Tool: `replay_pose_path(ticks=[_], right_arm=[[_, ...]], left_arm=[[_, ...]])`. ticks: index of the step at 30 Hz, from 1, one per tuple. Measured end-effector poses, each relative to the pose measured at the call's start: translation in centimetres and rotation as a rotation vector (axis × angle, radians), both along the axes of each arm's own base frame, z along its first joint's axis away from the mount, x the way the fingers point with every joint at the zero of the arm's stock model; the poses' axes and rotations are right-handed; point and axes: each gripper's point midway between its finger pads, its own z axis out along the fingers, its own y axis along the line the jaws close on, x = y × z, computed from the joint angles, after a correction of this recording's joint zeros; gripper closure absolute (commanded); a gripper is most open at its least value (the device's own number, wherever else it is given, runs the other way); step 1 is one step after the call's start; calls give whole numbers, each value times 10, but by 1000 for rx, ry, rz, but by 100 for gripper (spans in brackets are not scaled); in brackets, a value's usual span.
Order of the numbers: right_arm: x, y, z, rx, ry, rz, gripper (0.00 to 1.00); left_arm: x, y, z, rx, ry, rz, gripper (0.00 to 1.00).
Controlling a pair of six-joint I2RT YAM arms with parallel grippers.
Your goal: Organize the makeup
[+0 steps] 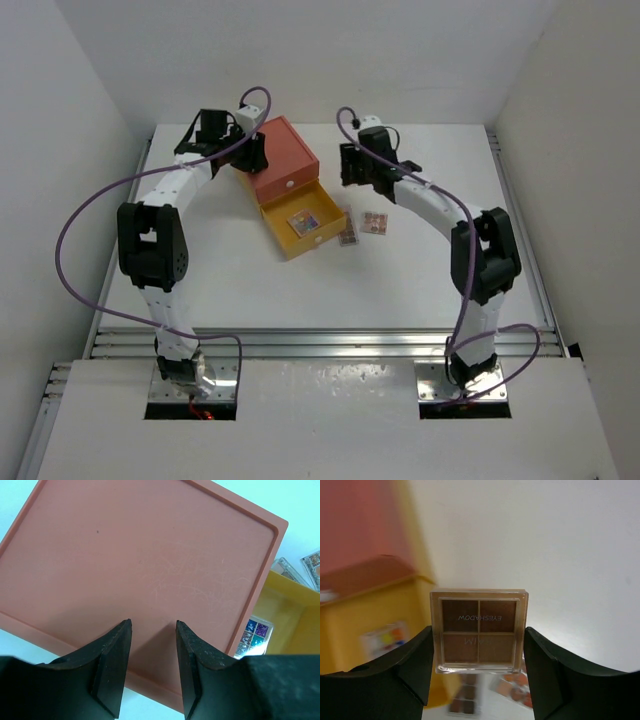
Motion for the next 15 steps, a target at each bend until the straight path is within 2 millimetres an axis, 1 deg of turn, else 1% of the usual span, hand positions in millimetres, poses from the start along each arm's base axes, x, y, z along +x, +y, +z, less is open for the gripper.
replay_pose_path(ticks=[1,2,3,4,5,6,8,10,12,13,14,15], right_arm=[[-2,19,15,17,-45,51,92],[-6,42,28,38,-85,115,92],[-12,64,35,50,-111,175,92],[-17,81,37,60,-121,221,90],[-26,101,34,68,-117,274,90],[-35,119,26,71,-101,321,89],[-45,143,3,72,-57,382,89],[-50,156,-24,58,-7,411,85],[-55,161,-55,38,53,427,73],[-56,162,-69,26,82,432,64],[-59,163,-80,19,107,437,52],[-61,163,-90,10,130,441,46]], left_arm=[[0,0,0,0,0,1,53],[0,0,0,0,0,1,53],[0,0,0,0,0,1,53],[0,1,0,0,0,1,53],[0,1,0,0,0,1,53],[0,1,0,0,0,1,53],[0,1,0,0,0,2,53],[0,1,0,0,0,2,53],[0,1,0,1,0,3,53],[0,1,0,1,0,4,53],[1,1,0,2,-1,4,53],[1,1,0,2,-1,4,53]])
